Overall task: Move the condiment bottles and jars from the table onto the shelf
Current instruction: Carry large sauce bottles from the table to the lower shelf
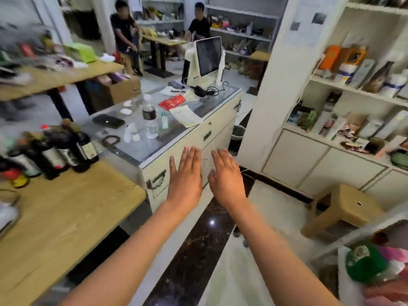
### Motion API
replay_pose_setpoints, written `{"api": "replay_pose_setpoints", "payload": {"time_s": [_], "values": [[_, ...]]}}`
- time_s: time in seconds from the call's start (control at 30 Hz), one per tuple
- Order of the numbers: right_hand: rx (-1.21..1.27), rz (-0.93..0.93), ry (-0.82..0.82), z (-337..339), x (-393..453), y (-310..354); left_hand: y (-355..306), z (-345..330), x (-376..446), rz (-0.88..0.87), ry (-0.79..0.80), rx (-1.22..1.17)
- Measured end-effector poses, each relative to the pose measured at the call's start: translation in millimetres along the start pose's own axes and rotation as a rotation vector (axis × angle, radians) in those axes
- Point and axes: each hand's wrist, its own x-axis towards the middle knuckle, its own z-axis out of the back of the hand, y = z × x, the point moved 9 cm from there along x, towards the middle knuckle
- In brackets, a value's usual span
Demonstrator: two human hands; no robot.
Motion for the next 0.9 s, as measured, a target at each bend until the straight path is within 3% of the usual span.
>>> {"api": "replay_pose_setpoints", "payload": {"time_s": [0.47, 0.63, 0.9], "values": [[0.167, 0.332, 0.267, -195.2, 7.2, 352.3, 365.4, 81.5, -156.3, 0.504, -0.063, 0.032], [0.213, 0.4, 0.33, -238.1, 5.1, 434.2, 444.6, 96.4, -196.5, 0.63, -0.111, 0.015], [0.275, 0.442, 0.456, -309.9, 37.2, 493.6, 524.2, 96.5, -191.4, 0.722, -0.145, 0.053]]}}
